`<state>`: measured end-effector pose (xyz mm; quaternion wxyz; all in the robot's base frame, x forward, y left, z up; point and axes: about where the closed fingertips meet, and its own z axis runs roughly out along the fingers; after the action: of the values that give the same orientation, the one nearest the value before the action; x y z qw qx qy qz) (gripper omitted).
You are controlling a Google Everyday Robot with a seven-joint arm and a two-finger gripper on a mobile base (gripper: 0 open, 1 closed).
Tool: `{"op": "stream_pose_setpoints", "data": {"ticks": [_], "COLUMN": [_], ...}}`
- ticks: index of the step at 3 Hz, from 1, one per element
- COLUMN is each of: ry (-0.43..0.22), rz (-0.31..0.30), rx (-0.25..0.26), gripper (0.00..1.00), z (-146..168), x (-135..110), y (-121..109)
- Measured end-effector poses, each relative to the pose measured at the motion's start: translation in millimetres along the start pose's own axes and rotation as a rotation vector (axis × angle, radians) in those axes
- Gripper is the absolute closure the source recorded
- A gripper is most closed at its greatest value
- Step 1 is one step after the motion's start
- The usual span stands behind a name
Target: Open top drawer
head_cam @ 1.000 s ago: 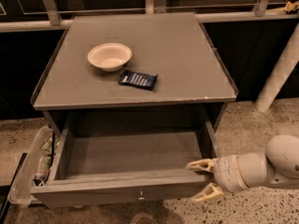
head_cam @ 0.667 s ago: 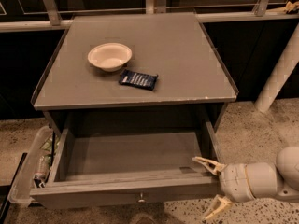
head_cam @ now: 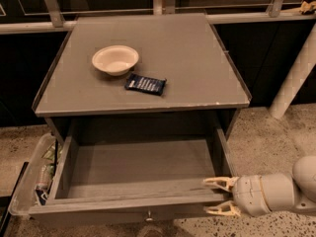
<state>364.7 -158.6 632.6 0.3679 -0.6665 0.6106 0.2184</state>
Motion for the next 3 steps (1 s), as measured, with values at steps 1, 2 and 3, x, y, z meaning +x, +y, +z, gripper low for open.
{"op": "stream_pose_setpoints", "data": {"ticks": [1, 2, 3], "ry": [0.0, -0.003, -0.021], "rz": [0.0, -0.001, -0.014], "rx": [0.0, -0.001, -0.012], "gripper": [0.84, 1.0, 1.0], "z": [-1.7, -3.4, -4.9], "x": [-2.0, -1.5, -13.9], "y": [-2.0, 4.4, 13.1]}}
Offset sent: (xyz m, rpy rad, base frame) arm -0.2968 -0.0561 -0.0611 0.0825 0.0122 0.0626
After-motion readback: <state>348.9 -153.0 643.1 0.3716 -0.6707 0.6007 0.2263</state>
